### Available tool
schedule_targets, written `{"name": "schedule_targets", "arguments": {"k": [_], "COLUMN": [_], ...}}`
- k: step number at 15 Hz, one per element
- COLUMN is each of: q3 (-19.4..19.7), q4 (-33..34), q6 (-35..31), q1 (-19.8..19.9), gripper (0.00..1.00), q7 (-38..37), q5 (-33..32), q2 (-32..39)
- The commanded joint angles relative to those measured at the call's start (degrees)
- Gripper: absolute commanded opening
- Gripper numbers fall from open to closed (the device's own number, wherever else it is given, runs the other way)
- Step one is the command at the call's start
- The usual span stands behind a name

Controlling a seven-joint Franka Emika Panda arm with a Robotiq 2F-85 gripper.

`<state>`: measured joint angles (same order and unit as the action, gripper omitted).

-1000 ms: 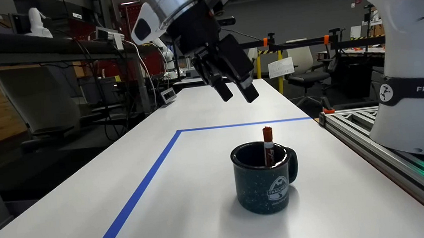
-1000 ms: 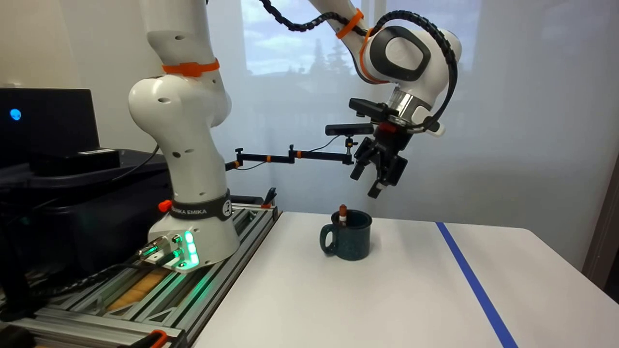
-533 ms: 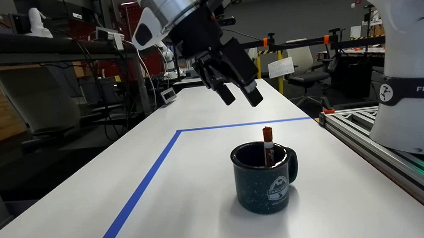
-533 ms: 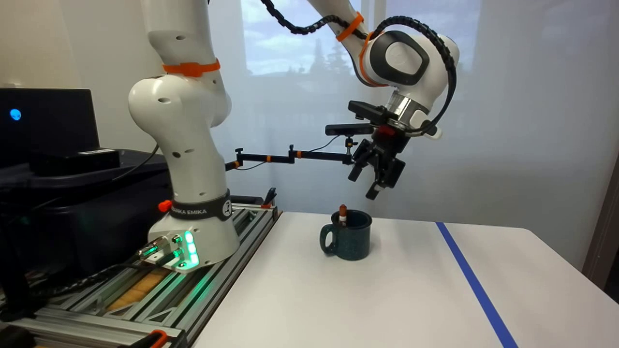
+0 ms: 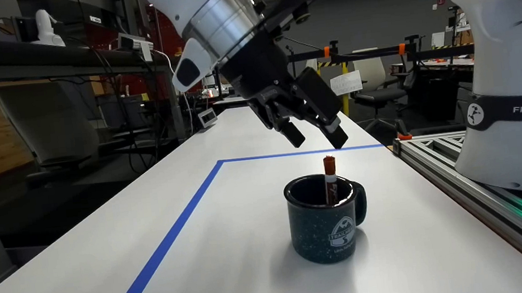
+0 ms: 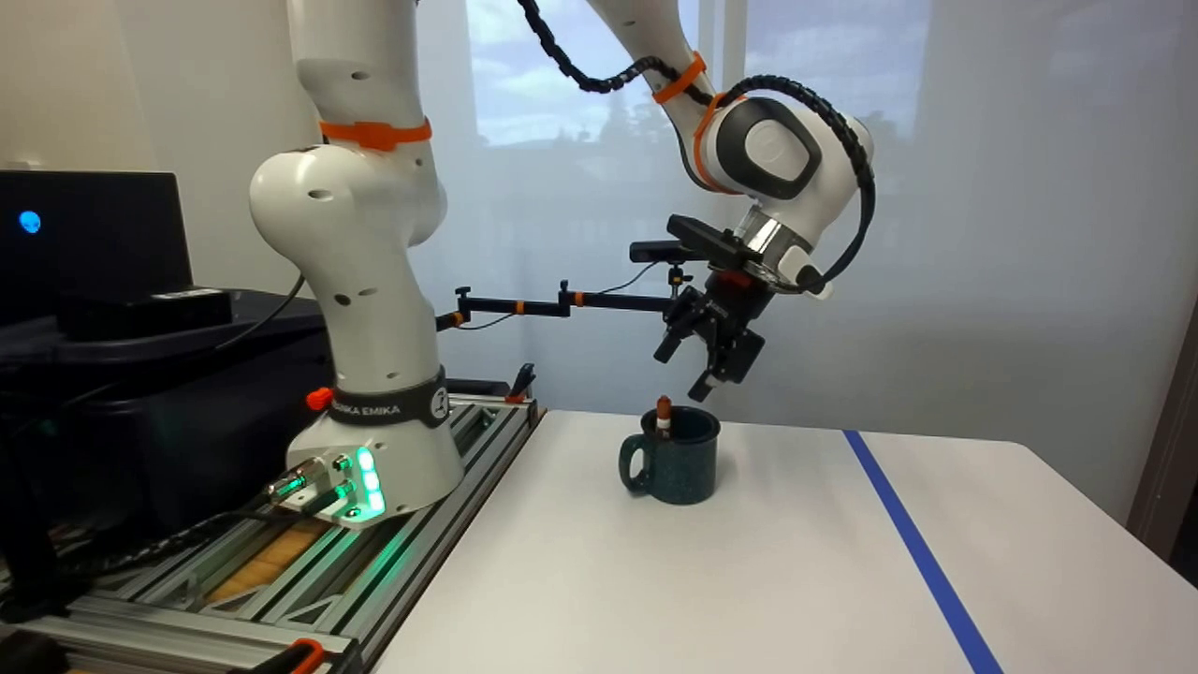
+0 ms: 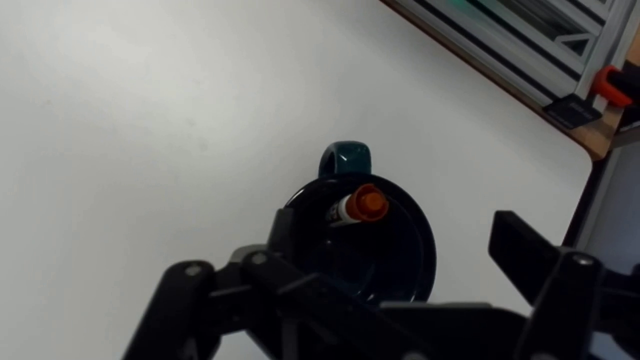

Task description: Remove the red marker from the dark green mug.

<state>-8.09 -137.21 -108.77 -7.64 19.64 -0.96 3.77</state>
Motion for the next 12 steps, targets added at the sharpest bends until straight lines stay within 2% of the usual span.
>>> {"name": "schedule_targets", "arguments": {"k": [1,5,6,7,9,10,12], "q3": [-0.3,-0.3,-0.4,-0.4,-0.4,-0.4,-0.3], "q4": [0.6,0.3,0.2,0.2,0.2,0.1,-0.3], "q6": [1.5,1.2,1.2,1.2,1.3,1.3,1.3], "q1": [0.1,0.3,0.3,0.3,0.3,0.4,0.5], "gripper": [1.00,1.00,0.87,0.81,0.58,0.61,0.61], "q7": [1.6,2.0,1.8,1.9,2.1,2.0,2.0], "q5": [0.6,0.0,-0.1,-0.2,-0.2,-0.3,-0.4], "q2": [1.6,2.8,3.0,3.2,3.5,3.7,3.6]}}
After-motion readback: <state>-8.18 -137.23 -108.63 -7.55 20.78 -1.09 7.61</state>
